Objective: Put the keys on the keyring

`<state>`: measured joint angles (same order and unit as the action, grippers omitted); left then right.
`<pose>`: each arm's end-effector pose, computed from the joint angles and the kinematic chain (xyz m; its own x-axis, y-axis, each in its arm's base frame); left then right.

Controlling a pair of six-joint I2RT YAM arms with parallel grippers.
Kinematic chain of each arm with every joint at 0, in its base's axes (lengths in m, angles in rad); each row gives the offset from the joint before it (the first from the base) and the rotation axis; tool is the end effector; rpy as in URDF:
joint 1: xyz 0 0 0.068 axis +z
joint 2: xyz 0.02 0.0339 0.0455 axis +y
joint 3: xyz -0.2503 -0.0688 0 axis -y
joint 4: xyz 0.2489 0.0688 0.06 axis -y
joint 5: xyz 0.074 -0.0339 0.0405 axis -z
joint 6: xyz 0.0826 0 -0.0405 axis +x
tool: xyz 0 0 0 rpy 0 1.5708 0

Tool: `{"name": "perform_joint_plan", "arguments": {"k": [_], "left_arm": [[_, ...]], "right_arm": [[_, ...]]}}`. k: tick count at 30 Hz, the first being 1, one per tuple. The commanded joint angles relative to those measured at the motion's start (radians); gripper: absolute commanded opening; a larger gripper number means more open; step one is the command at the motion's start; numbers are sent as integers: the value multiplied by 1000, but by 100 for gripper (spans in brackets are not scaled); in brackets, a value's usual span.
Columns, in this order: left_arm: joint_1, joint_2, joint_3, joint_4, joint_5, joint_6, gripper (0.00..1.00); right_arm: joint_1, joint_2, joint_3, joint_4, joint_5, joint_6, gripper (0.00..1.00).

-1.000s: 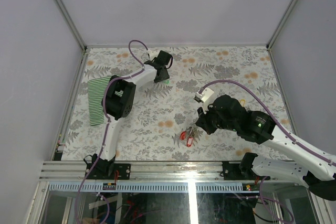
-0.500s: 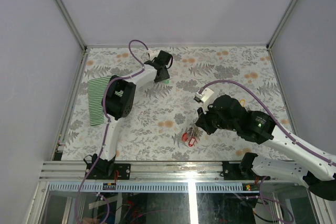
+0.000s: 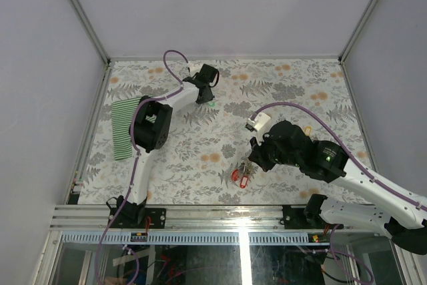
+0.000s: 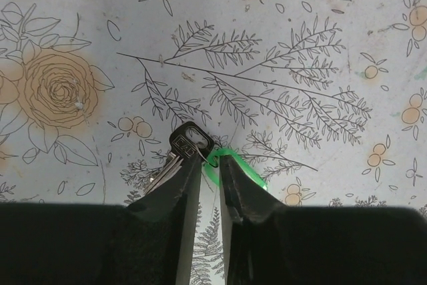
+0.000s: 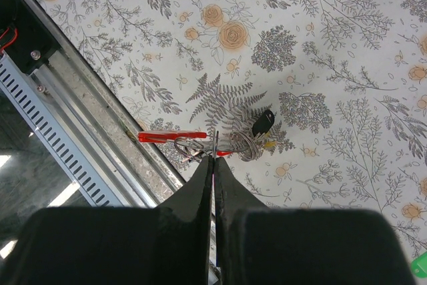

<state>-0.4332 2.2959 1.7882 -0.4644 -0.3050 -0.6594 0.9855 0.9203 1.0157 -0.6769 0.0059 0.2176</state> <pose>0.4813 -0.1953 0.1060 -0.7438 -0.2998 -0.5974 -0.2643 0.9528 -0.1492 0.1337 0.2009 0.3101 -0.4757 -0.3269 -0.8166 -0.7457 0.6423 0.1772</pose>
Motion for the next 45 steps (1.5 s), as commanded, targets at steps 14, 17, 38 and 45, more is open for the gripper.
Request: {"name": "perform_joint_plan", "arguments": {"k": [14,17,38,45], "left_arm": [[6,-121,-84,98,13,146,0],[-13,-193,-160,119,52,228,0],[-420,-746,-848,231,443,418,0],[-460,-728,-910,321,424,382,0]], "right_arm": [[-1,-22,8,30,-5,-18,0],[-1,-29,9,24,10,-31,0],[1,-144,-3,-8,285,-201,0],[-1,-100,7,-26,258,-169,0]]}}
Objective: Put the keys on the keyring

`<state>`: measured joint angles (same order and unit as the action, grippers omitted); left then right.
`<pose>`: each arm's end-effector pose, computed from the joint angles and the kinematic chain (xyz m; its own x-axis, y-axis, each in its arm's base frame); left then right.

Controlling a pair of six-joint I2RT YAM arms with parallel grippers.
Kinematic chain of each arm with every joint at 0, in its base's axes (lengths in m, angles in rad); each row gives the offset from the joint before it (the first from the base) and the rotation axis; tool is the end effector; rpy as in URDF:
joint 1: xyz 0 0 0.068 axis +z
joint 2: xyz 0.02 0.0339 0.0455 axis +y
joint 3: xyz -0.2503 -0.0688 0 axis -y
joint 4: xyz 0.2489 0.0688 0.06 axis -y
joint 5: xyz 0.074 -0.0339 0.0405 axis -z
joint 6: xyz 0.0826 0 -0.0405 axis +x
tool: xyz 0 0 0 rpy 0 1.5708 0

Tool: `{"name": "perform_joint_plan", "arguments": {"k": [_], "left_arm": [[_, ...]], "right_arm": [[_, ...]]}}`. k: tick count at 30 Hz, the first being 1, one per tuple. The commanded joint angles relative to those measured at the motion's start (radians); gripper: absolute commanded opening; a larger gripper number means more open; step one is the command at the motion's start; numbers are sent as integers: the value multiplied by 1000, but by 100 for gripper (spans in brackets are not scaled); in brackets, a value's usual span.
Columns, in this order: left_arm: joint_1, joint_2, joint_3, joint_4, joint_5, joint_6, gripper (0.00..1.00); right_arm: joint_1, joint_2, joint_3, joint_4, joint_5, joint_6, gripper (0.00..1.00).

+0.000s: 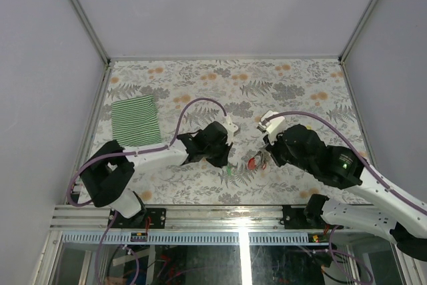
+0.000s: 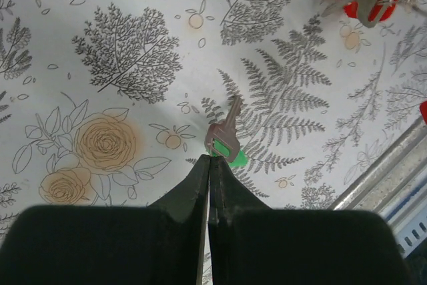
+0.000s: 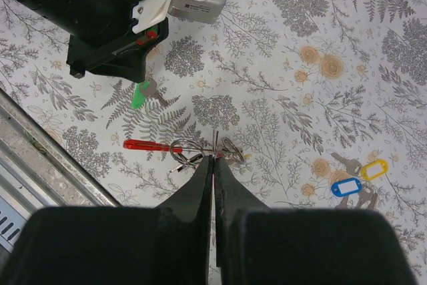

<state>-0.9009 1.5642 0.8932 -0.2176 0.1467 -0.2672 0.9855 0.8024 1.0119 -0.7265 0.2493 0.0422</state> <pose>0.2071 -0.2809 0.1352 -0.6847 0.4438 -0.5782 0.6759 0.6834 -0.2759 0.1335 0.1646 0.3278 -0.3019 -0.3815 -0.8737 -0.6772 0.7309 -0.0852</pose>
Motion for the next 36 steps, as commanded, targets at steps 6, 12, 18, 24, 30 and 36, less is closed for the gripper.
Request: {"name": "perform_joint_plan", "arguments": {"k": [6,12,18,24,30,36], "left_arm": [[70,15,-69,158,-97,-93,0],[91,23,-114,213,-143,-125,0],[104,-6,-144,232,-183,-166,20],[106,-63,-171,237,-220,-223,33],[107,-65,-170,223,-243,-251,38],[106,-22,-147,219,-236,-260,38]], "right_arm": [[-1,24,8,21,2,18,0],[-1,18,-3,17,-5,16,0],[-1,21,-4,15,-15,10,0],[0,24,-6,17,-26,13,0],[-1,36,-5,22,-36,8,0],[0,44,-8,25,-46,12,0]]}}
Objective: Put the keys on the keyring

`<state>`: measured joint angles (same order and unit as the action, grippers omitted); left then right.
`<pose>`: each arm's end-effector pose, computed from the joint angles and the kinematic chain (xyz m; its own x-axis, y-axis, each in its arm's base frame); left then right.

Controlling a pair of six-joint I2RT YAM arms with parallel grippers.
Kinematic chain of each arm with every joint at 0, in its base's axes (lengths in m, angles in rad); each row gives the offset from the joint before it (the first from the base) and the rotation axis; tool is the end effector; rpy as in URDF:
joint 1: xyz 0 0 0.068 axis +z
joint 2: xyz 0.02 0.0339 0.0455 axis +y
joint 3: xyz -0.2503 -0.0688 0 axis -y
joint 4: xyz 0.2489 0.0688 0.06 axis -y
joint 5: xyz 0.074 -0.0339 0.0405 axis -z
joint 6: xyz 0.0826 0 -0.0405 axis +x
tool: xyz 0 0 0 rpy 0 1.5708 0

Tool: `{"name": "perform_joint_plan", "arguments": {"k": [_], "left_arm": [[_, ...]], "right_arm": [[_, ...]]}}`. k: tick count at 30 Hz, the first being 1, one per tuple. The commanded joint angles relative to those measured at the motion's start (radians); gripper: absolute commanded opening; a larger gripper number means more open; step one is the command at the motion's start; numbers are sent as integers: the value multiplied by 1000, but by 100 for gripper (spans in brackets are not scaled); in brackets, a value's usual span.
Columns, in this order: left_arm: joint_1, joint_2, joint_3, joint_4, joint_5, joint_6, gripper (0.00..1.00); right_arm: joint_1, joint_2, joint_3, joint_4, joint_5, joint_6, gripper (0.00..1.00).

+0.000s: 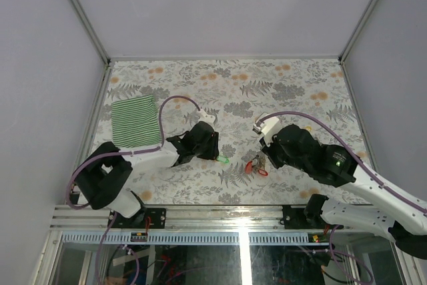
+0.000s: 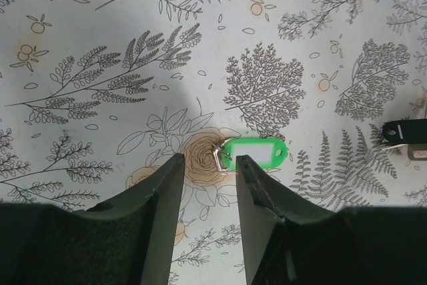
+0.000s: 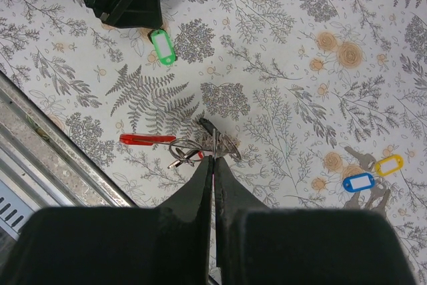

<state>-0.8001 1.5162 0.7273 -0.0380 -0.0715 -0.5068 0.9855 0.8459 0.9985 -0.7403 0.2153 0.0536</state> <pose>0.2343 -0.2328 0.1140 -0.7792 0.1074 -0.6176 0.3474 0.8941 -0.2827 0.1361 0.1734 0.3122 -0.3442 -0.4246 -0.8374 -0.6986 0.7117 -0.0737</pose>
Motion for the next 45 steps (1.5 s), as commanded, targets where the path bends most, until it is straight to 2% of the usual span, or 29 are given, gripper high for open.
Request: {"name": "perform_joint_plan", "arguments": {"k": [1,5,7,10,16,24,32,43,45], "left_arm": [[4,35,23,38,-18,-24,39],[-6,62,47,28,-37,-58,40],[-34,72,69,-15,-116,-102,43],[-97,85,111,-84,-248,-185,53],[-159,119,163,-180,-395,-327,55],[-200,182,236,-303,-486,-384,41],[-212,204,255,-305,-485,-398,38],[-226,214,255,-308,-481,-404,30],[-226,216,256,-307,-481,-403,23]], "right_arm": [[-1,2,3,39,-12,0,0],[0,6,3,41,-16,2,0],[0,6,3,38,-16,2,0],[-1,1,-1,38,-5,-1,0],[-1,-1,-6,39,-1,-5,0],[-1,1,-9,42,-6,-9,0],[0,3,-12,42,-12,-8,0],[0,4,-14,42,-19,-5,0],[0,6,-12,42,-19,-5,0]]}}
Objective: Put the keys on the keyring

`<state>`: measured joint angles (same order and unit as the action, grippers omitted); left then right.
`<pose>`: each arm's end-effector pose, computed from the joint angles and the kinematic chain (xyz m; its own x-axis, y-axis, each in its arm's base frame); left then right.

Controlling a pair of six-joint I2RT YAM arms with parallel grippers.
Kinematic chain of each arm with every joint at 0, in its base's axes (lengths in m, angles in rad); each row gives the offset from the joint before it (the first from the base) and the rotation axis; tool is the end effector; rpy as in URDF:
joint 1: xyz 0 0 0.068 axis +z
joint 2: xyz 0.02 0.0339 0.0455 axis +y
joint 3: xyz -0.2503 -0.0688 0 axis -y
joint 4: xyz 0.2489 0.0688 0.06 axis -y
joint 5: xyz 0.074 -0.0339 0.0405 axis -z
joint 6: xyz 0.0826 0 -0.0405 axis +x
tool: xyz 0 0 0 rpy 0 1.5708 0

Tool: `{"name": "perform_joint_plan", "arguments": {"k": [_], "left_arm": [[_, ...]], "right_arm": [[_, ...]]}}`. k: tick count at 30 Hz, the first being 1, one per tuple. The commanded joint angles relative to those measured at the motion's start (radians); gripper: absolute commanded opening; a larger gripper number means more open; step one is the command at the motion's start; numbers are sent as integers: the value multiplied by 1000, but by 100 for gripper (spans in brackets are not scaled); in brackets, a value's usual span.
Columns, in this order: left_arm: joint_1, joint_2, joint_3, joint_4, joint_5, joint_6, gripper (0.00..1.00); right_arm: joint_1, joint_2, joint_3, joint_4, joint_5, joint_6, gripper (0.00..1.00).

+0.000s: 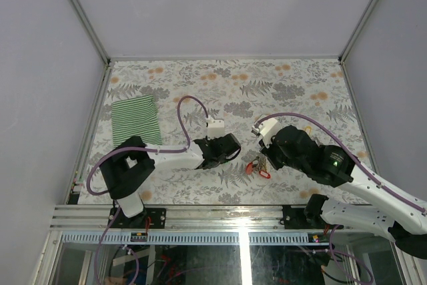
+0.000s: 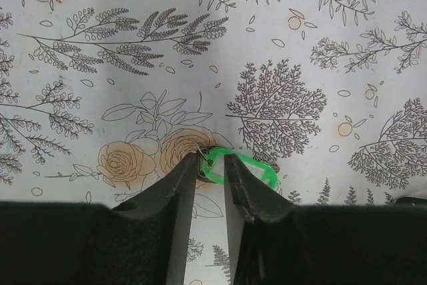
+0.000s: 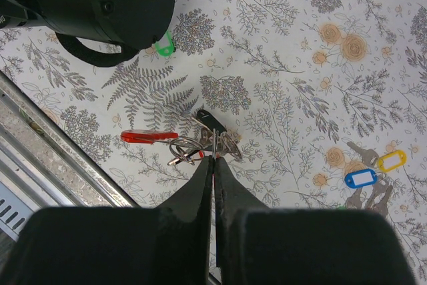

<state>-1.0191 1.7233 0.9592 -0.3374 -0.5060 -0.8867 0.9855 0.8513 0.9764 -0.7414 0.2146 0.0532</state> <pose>0.2151 -0.2732 0.1016 -0.7837 -0.0199 -0.6208 0.0359 0.9964 -0.0773 0.1366 0.1743 0.3029 -0.3571 -0.4447 -0.8214 -0.7004 0.7093 -0.0795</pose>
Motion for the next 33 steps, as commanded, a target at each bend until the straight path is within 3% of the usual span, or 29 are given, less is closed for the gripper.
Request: {"name": "perform_joint_plan", "arguments": {"k": [1,16,26,33], "left_arm": [[-7,9,26,-8,-47,-21,19],[-19,-17,29,-15,-83,9,0],[-18,-54,16,-15,-107,78,0],[-19,-205,-71,233,-7,303,0]], "right_arm": [[-1,0,10,41,-19,-4,0],[0,3,9,33,-23,-4,0],[0,-8,15,30,-13,-5,0],[-1,23,84,-25,-15,-39,0]]}}
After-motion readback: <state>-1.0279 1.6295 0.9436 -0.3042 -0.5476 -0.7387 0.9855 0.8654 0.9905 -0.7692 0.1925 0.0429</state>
